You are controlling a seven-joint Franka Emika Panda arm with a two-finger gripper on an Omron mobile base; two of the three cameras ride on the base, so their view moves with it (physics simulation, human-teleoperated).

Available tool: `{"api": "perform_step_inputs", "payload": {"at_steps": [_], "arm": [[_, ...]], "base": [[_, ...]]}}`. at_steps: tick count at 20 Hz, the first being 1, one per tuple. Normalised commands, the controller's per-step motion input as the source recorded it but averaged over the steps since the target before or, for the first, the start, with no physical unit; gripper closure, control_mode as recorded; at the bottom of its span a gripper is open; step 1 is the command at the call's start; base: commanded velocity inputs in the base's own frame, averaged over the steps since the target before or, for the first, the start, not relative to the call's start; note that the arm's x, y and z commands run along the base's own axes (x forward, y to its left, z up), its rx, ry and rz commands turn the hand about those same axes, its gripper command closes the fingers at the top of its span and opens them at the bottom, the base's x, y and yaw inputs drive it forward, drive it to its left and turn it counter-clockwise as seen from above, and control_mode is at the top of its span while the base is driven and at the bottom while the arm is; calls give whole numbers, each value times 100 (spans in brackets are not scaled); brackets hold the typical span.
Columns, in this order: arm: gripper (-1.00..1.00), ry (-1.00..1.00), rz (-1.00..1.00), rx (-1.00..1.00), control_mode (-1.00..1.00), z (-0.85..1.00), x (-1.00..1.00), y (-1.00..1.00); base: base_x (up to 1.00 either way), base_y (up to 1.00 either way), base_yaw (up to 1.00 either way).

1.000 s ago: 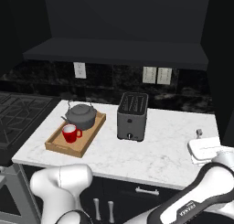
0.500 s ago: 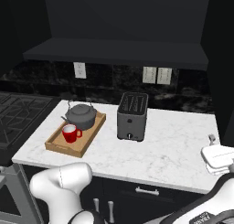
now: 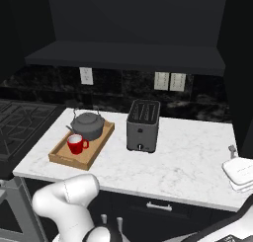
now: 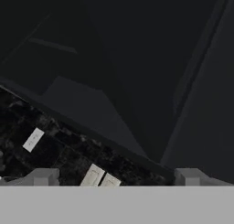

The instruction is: Pick the kettle from the counter and place it on the tray. Then pick the mug from the cabinet and place it on the tray. Then close the cabinet doors.

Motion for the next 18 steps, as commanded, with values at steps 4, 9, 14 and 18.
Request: {"api": "perform_step_inputs", "payload": {"at_steps": [4,9,14,18], "arm": [[-100,-12,8,-21,-100,23,-2,13],[-100,-15,11,-21,-100,24,0,24],[-100,-15,13,-19,-100,20,0,36],[-100,-10,7,-18,-100,16,-1,57]], "base": [[0,0,0],[0,0,0],[0,0,0],[0,0,0]]}}
